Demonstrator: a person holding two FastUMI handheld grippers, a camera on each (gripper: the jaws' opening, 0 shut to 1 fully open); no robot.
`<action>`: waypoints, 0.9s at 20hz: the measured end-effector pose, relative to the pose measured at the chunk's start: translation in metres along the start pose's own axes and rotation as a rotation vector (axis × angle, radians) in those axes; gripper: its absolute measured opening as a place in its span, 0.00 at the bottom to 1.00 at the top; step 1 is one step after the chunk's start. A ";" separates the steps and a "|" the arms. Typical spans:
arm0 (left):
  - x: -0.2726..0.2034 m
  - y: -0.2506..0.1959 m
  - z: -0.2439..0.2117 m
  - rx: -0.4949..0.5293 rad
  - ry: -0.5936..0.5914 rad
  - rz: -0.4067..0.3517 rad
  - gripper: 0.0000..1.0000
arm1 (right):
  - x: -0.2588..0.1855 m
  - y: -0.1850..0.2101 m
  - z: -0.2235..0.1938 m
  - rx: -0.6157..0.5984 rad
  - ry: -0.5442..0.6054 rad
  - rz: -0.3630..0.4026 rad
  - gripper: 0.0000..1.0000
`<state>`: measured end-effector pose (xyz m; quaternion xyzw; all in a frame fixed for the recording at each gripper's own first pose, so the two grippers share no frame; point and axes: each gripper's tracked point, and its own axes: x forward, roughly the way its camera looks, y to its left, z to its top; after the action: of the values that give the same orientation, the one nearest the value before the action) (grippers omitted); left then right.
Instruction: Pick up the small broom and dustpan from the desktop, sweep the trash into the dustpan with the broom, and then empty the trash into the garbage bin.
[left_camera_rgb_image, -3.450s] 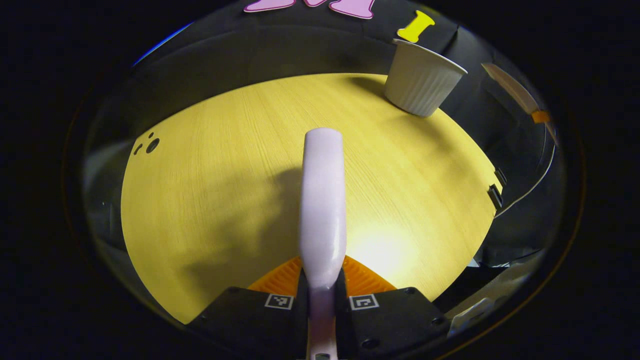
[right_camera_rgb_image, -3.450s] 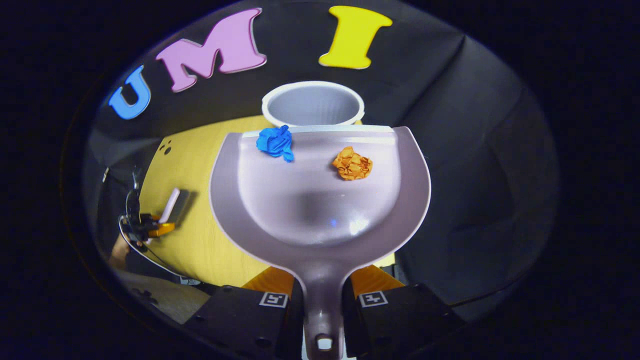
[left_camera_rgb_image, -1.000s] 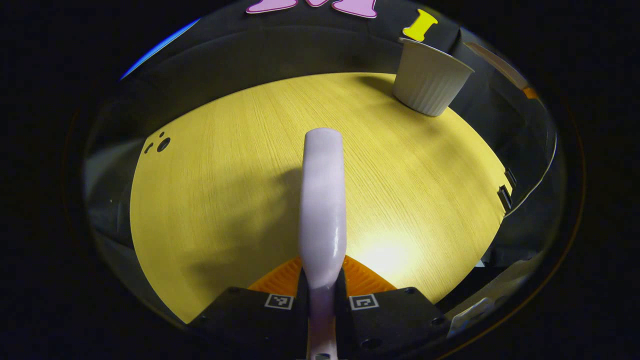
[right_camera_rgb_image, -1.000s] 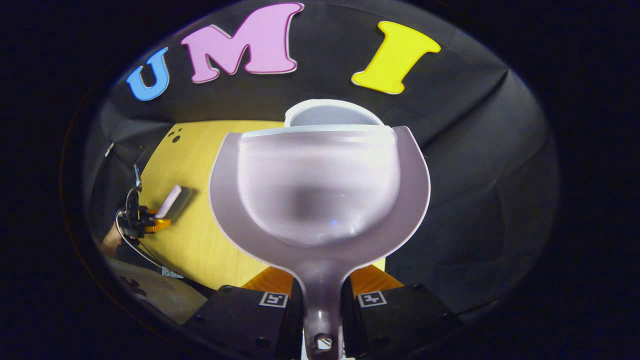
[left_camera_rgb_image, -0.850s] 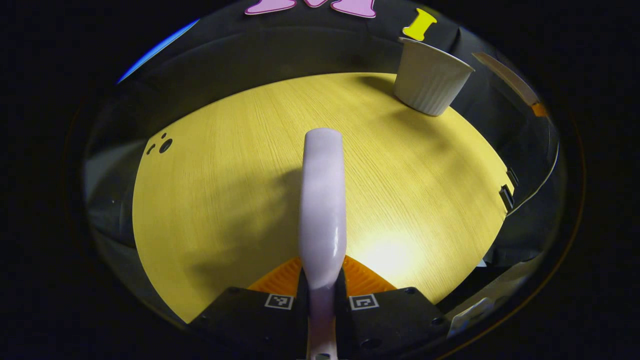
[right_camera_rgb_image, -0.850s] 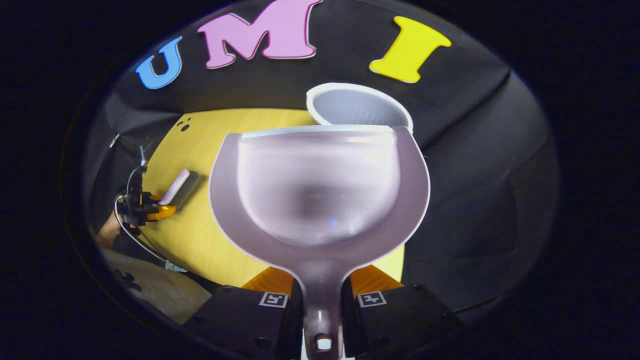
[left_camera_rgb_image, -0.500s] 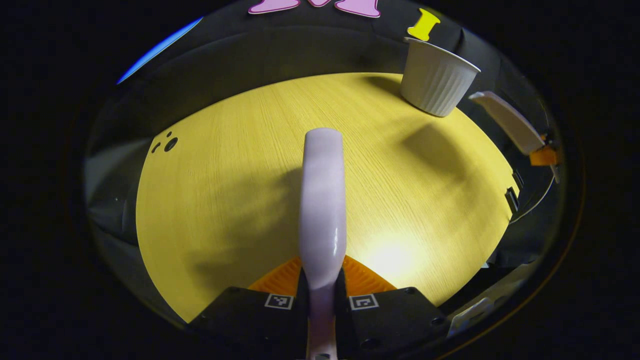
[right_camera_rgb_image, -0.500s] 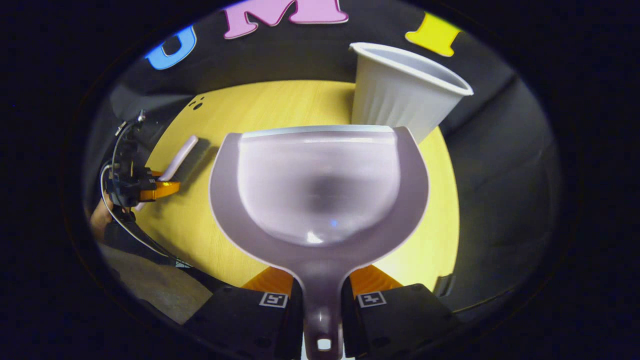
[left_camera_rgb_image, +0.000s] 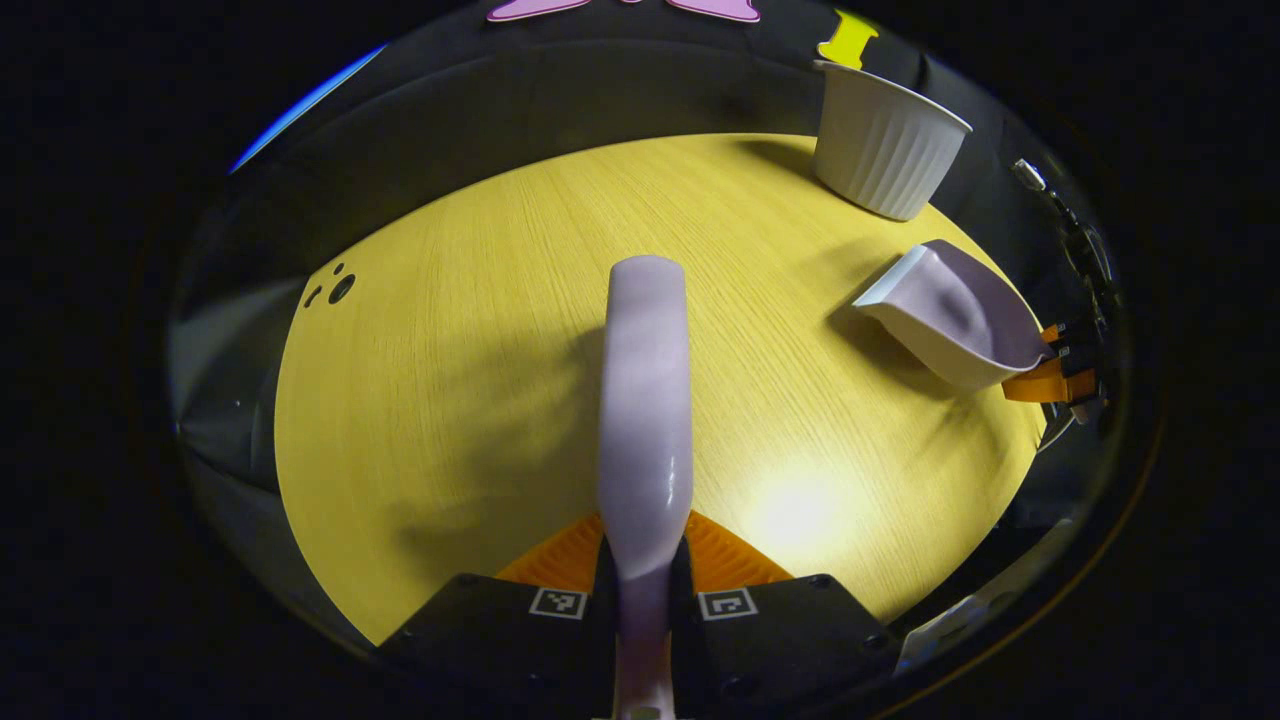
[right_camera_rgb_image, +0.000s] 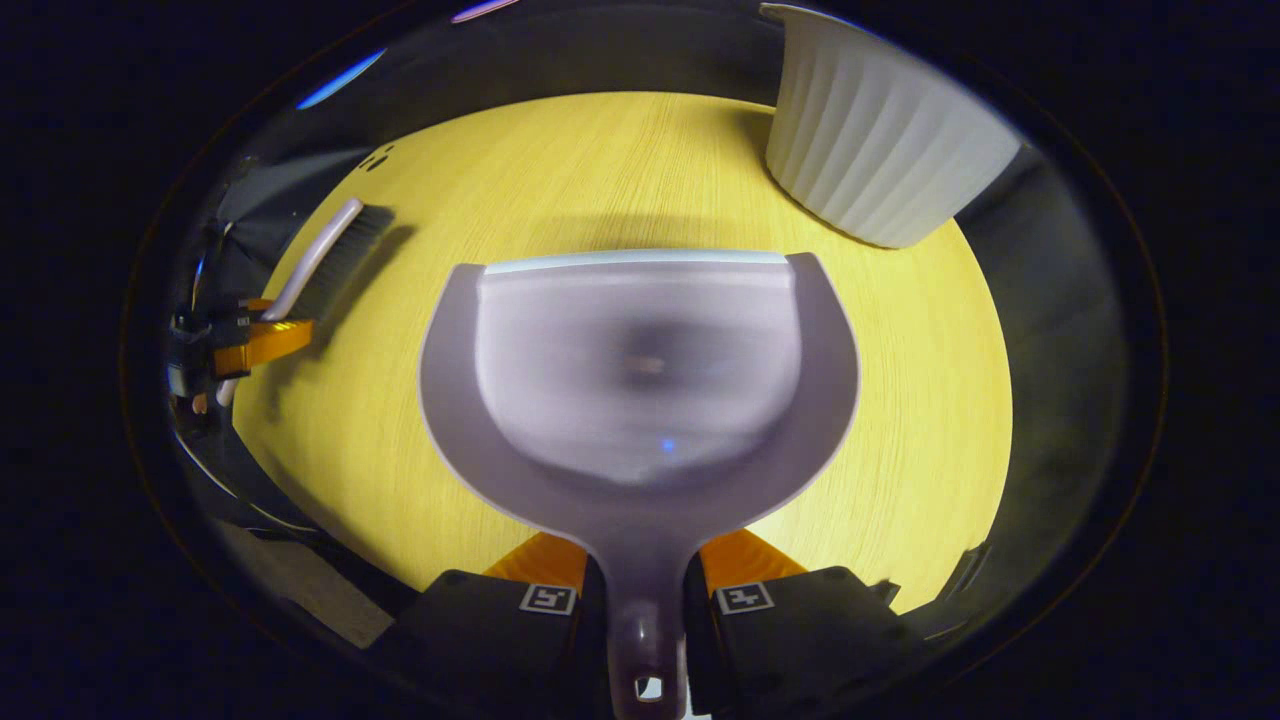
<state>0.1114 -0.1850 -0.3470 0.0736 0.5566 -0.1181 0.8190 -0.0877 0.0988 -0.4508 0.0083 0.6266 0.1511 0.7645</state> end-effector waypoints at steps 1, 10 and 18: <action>0.003 0.001 -0.001 -0.002 0.005 0.002 0.26 | 0.005 0.002 0.000 -0.008 0.004 -0.002 0.31; 0.014 0.009 0.001 0.018 0.026 0.035 0.38 | 0.013 0.014 -0.003 -0.006 0.027 0.027 0.45; -0.007 0.011 0.004 0.056 -0.007 0.091 0.41 | -0.030 0.011 0.003 0.016 -0.039 0.049 0.46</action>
<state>0.1158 -0.1746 -0.3390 0.1215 0.5463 -0.0965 0.8231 -0.0918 0.1032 -0.4195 0.0330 0.6123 0.1646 0.7726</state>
